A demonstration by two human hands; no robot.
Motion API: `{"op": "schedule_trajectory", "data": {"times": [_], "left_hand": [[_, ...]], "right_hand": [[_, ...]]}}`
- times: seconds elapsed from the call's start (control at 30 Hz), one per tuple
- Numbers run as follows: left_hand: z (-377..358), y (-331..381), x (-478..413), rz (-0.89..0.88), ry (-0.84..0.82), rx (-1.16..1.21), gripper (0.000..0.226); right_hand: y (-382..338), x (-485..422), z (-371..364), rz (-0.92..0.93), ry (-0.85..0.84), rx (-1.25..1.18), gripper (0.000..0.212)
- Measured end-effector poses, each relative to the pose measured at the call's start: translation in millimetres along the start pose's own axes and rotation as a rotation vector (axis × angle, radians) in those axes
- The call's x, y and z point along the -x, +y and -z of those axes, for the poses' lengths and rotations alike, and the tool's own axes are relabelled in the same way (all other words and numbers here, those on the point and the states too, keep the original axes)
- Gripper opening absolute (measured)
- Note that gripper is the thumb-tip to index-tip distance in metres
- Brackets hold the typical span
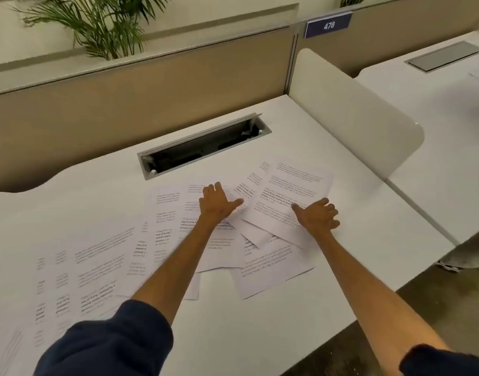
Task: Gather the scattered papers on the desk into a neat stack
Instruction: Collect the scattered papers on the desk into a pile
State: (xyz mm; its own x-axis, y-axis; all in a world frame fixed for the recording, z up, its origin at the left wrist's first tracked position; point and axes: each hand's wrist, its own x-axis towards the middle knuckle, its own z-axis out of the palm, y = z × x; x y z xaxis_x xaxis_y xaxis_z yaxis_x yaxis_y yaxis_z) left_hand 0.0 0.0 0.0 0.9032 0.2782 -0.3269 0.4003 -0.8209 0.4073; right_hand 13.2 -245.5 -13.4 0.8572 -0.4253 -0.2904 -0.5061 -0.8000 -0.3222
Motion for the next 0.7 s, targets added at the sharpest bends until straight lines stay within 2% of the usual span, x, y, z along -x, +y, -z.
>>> {"op": "schedule_trajectory", "data": {"times": [0.07,0.13,0.27,0.47,0.53,0.6,0.7], "left_hand": [[-6.8,2.2,-2.0,0.059,-0.059,0.009,0.108],[-15.5,2.6,-5.0,0.099,-0.074,0.004,0.111],[-23.6,12.1,-11.2,0.061,-0.018,-0.042,0.109],[-22.5,18.6,-23.5,0.034,-0.002,0.023,0.1],[-22.3,20.4,-24.8,0.032,-0.028,0.127,0.092],[-21.3,21.9,-23.7,0.076,-0.039,0.337,0.087],[-18.7,21.2,-17.9,0.159,-0.049,0.616,0.073]], "right_hand": [[1.3,0.8,-4.8,-0.051,0.005,0.018,0.096],[1.0,2.1,-14.1,-0.02,0.026,0.055,0.096],[-2.9,2.6,-24.8,0.05,0.052,0.079,0.095],[-9.8,8.0,-34.4,0.145,0.042,0.043,0.101],[-13.2,9.8,-36.0,0.176,0.032,0.016,0.102],[-16.5,10.4,-38.2,0.208,0.017,-0.034,0.103],[-19.3,7.8,-36.3,0.25,0.016,-0.162,0.095]]}}
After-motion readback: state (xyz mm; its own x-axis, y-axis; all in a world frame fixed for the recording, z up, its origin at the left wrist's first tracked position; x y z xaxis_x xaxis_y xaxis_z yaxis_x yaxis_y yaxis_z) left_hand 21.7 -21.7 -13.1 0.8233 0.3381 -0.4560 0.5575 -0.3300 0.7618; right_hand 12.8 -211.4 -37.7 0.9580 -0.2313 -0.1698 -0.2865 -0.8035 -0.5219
